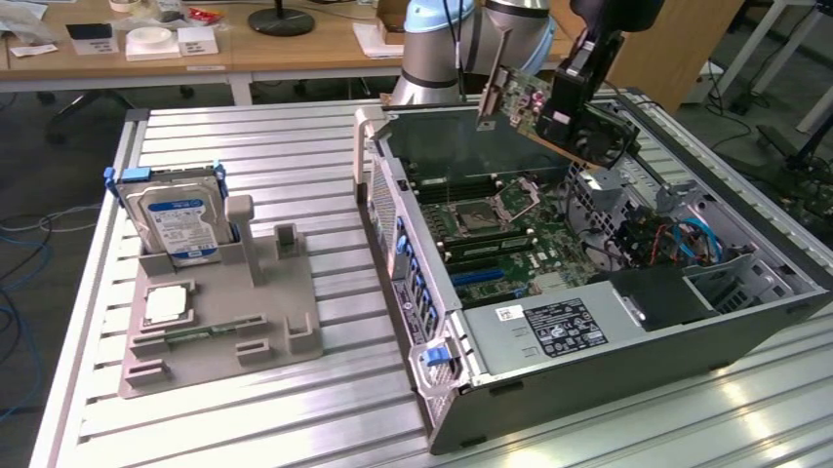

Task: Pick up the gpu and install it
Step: 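Insert the gpu into the slot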

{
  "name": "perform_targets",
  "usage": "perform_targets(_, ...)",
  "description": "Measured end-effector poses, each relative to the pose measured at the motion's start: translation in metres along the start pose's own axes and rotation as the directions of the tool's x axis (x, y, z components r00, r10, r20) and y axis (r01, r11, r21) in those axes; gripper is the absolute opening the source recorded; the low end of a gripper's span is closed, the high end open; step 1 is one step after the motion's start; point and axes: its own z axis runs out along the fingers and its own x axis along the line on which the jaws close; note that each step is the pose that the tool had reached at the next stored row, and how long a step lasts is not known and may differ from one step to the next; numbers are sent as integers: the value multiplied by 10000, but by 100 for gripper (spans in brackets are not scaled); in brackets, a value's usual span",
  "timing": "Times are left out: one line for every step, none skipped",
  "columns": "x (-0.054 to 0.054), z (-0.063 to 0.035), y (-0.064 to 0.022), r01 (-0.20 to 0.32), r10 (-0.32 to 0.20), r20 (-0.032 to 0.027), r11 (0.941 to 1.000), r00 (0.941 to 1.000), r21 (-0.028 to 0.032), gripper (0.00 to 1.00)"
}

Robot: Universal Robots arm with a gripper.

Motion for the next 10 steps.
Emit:
perform_targets(0, 0, 0, 64, -64, 0, 10000, 10000, 1, 28)
perform_targets(0, 0, 0, 132, -132, -1, 9999, 9999, 1, 28)
perform_targets(0, 0, 0, 194, -194, -2, 9998, 9998, 1, 28)
perform_targets(0, 0, 0, 256, -256, -2, 9997, 9997, 1, 28)
perform_targets(0, 0, 0, 321, -321, -2, 9995, 9995, 1, 28)
perform_targets(0, 0, 0, 384, -384, -3, 9993, 9993, 2, 28)
perform_targets(0, 0, -1, 447, -447, -3, 9990, 9990, 2, 28)
perform_targets(1, 0, -1, 513, -513, -4, 9987, 9987, 2, 28)
perform_targets(1, 0, -1, 575, -575, -5, 9983, 9983, 3, 28)
perform_targets(1, 0, -1, 637, -637, -5, 9980, 9980, 3, 28)
